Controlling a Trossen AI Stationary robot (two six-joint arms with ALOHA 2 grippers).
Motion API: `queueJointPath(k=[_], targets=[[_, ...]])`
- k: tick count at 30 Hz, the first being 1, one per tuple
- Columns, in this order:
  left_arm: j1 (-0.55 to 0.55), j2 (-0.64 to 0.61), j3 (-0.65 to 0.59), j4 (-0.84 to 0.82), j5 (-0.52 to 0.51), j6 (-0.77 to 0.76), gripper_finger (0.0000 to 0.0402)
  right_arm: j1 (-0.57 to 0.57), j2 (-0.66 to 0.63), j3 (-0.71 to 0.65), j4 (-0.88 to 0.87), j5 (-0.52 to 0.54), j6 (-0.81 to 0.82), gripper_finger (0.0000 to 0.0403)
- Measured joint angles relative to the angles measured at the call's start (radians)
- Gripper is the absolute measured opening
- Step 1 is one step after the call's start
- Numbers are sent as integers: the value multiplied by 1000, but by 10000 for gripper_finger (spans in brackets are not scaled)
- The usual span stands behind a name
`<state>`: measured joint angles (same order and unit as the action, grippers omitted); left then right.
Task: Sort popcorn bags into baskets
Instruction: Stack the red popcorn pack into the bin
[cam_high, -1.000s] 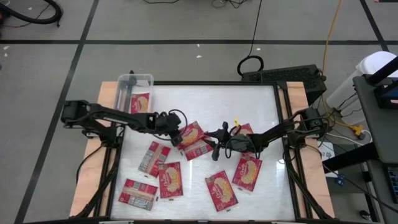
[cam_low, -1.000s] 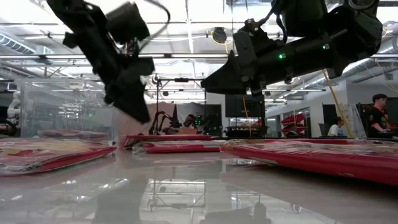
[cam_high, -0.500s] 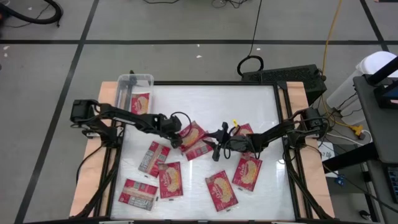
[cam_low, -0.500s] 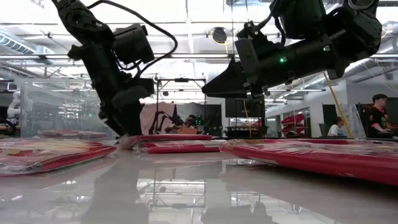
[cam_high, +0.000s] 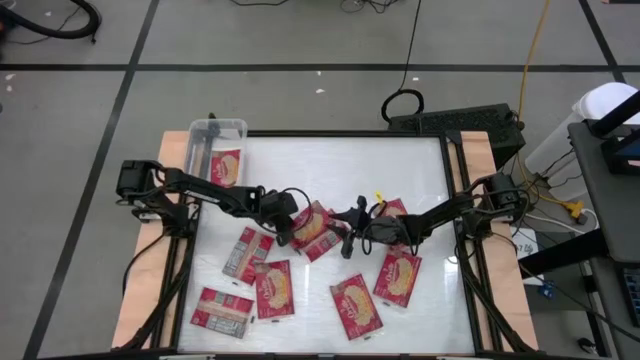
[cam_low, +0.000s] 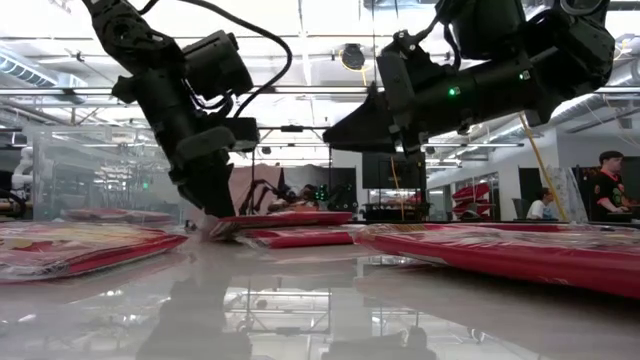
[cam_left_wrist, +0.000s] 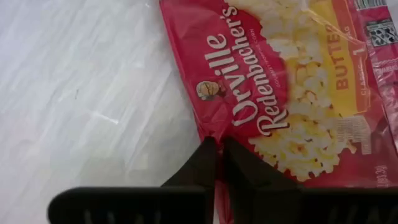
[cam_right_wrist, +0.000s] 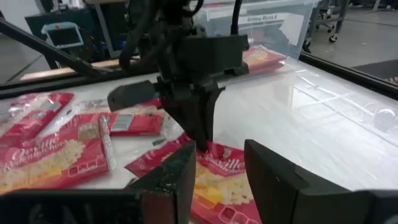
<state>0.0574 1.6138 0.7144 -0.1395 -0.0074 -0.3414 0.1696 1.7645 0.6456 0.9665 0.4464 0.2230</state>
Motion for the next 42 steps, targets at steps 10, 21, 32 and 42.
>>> queueJointPath(k=[10, 21, 32, 42], targets=[[-8, -143, -4, 67, -101, 51, 3, -13, 0, 0, -92, 54, 167, 130], [-13, -375, -4, 64, -309, 109, 1, -20, 0, -1, -39, 54, 236, 130], [-14, -485, -1, 159, -336, 194, 1, -104, 2, 0, 271, -46, 109, 131], [-6, -487, -2, 195, -338, 237, 1, -213, 2, 0, 386, -217, 101, 131]])
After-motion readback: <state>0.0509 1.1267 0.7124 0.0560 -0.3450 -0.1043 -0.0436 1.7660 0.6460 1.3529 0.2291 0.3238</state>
